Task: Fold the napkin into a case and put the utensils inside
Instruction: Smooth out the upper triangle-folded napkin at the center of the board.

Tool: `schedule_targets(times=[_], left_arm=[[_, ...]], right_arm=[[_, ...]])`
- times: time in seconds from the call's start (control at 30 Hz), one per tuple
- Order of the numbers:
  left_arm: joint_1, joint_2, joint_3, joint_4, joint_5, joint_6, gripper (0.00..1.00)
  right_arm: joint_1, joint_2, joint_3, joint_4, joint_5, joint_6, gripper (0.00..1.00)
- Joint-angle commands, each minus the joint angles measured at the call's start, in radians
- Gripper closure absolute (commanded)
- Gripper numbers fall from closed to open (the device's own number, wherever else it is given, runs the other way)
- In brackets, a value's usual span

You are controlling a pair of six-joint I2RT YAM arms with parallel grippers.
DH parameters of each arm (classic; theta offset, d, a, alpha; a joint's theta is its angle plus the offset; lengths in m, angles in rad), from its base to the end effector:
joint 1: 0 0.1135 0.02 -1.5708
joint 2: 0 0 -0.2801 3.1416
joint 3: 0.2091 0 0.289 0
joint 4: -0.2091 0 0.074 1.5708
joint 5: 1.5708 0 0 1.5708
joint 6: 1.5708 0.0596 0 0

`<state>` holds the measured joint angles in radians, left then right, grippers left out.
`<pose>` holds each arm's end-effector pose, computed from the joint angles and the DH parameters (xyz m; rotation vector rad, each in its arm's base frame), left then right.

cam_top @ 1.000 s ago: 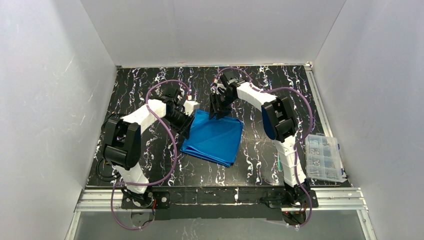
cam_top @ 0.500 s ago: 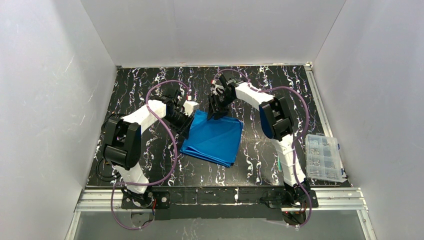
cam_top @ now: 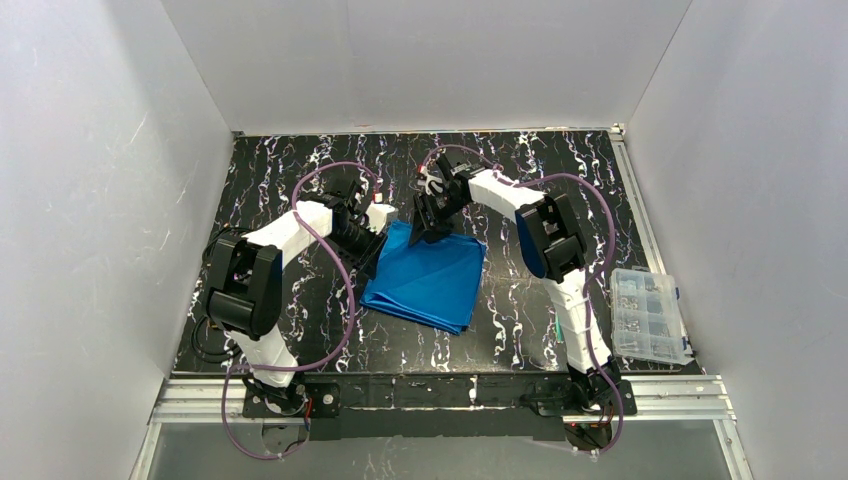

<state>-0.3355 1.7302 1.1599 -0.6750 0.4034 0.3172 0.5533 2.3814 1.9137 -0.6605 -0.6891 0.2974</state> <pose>0.3473 -0.1459 0.1659 0.9750 2.5910 -0.5699 0.4512 0.3232 0.1242 -0.5800 2.7411 1.1722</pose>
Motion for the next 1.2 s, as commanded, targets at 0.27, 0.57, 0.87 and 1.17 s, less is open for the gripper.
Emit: schedule_targets(times=[0.27,0.57,0.87,1.17], left_arm=[[0.006,-0.009,0.003,-0.009,0.002,0.003,0.70],[0.007,-0.012,0.000,-0.012,-0.006,0.010,0.71],[0.016,-0.013,0.027,-0.024,0.015,0.000,0.72],[0.031,-0.026,0.029,-0.026,0.011,-0.002,0.72]], right_arm=[[0.012,-0.113,-0.082,0.117,-0.102,0.000,0.42],[0.039,-0.094,-0.054,0.183,-0.130,0.045,0.39],[0.051,-0.098,-0.095,0.262,-0.099,0.082,0.40],[0.051,-0.312,-0.378,0.573,-0.111,0.106,0.49]])
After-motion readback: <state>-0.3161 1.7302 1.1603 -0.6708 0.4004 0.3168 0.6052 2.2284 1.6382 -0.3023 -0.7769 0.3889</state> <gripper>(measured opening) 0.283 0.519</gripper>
